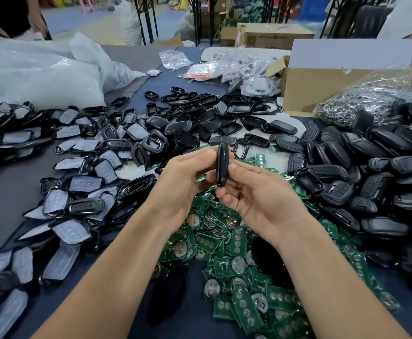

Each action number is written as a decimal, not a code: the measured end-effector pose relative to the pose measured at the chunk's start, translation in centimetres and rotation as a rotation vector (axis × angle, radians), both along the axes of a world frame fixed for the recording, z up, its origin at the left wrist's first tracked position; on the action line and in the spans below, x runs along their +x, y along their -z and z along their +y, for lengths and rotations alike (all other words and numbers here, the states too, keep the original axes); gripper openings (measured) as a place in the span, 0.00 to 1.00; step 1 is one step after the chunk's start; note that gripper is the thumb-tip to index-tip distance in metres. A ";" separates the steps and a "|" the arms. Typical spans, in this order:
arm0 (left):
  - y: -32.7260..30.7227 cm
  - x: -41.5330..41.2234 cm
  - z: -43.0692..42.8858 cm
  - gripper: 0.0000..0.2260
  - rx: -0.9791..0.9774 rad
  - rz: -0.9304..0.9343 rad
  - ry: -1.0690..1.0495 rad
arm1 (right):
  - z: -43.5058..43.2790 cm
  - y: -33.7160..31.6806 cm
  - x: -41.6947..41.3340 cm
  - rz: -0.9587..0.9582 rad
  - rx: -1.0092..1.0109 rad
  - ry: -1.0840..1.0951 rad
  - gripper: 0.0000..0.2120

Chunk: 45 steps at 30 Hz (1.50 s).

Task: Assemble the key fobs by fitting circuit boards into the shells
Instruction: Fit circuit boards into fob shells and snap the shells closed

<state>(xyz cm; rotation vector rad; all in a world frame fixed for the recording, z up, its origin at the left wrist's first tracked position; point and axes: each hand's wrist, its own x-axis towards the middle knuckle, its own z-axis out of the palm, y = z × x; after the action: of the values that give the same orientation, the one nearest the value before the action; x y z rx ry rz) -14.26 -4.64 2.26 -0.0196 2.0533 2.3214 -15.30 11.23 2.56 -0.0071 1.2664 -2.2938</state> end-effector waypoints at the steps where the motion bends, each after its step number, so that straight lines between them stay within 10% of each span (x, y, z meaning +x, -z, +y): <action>1: 0.0 0.0 -0.1 0.16 0.008 0.001 0.000 | 0.0 0.0 0.0 0.001 -0.004 -0.010 0.12; 14: 0.8 0.4 2.2 0.14 -0.097 0.304 -0.326 | -1.1 0.9 -0.1 0.185 0.095 0.098 0.09; 34: 0.3 0.2 2.0 0.14 0.029 0.024 -0.318 | -2.0 1.3 0.6 0.233 0.138 0.173 0.05; 45: 0.7 -0.3 0.2 0.15 -0.187 0.174 -0.268 | 0.1 0.9 -0.5 0.307 0.378 0.391 0.11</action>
<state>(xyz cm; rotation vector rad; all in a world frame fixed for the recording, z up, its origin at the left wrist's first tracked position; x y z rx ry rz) -14.56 -4.42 1.61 -0.1099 2.4882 2.3379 -15.80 11.29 1.64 0.0242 1.9985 -2.3910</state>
